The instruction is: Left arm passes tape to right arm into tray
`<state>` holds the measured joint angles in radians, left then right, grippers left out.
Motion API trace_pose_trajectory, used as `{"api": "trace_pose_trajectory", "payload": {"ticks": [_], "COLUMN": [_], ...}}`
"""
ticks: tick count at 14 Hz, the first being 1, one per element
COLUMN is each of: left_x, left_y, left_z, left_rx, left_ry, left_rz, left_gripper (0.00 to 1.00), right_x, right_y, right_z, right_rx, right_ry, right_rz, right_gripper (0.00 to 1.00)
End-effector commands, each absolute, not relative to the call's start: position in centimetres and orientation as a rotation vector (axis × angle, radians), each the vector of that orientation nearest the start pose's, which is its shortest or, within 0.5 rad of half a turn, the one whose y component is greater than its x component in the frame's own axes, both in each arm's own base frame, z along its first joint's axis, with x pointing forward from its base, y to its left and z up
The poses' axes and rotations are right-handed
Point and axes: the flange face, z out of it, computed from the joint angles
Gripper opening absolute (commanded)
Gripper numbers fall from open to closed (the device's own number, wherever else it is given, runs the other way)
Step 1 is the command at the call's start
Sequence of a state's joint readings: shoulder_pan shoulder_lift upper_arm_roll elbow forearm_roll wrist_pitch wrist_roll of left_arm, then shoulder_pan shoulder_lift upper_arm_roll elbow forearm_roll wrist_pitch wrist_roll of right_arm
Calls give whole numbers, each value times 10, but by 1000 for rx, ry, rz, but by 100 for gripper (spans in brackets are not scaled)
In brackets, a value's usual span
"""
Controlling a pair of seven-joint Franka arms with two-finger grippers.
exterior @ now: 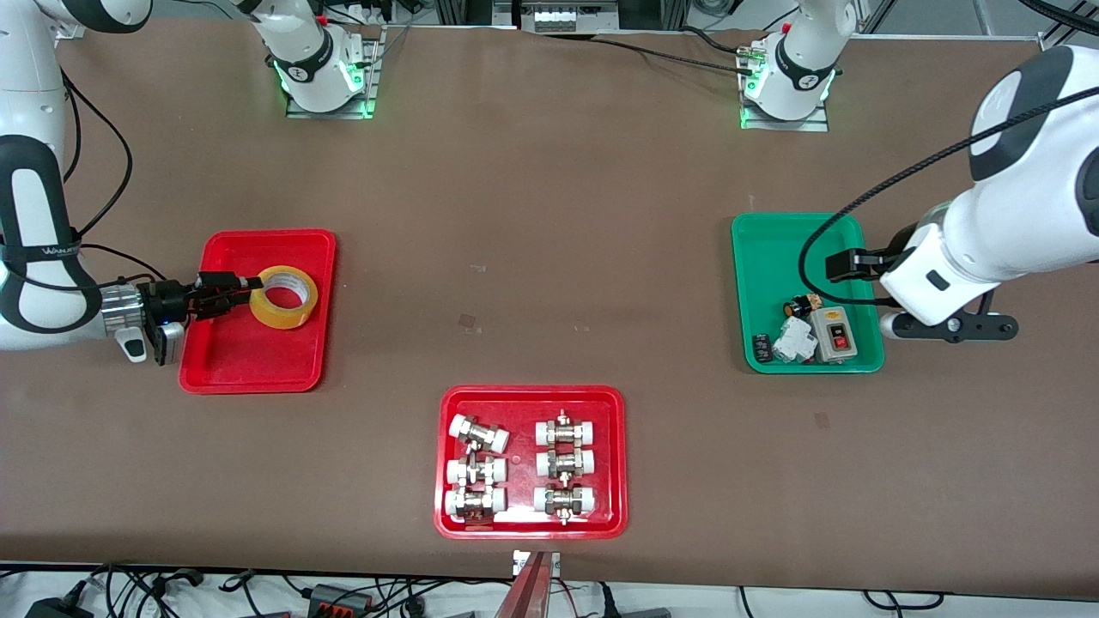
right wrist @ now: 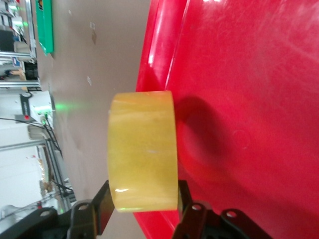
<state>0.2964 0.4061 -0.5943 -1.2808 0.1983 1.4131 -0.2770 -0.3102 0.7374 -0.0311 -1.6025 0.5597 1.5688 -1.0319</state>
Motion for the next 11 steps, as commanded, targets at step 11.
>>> {"api": "trace_pose_trajectory", "payload": {"ticks": [11], "left_x": [566], "left_y": [-18], "left_z": [574], "left_rx": [-3120], "left_ry": [-131], "left_rz": [31], "left_gripper": [100], "right_x": [647], "right_y": [-96], "right_z": [330], "right_rx": [-2715], "right_ry": [-1015], "right_rz": [252], "right_gripper": [100]}}
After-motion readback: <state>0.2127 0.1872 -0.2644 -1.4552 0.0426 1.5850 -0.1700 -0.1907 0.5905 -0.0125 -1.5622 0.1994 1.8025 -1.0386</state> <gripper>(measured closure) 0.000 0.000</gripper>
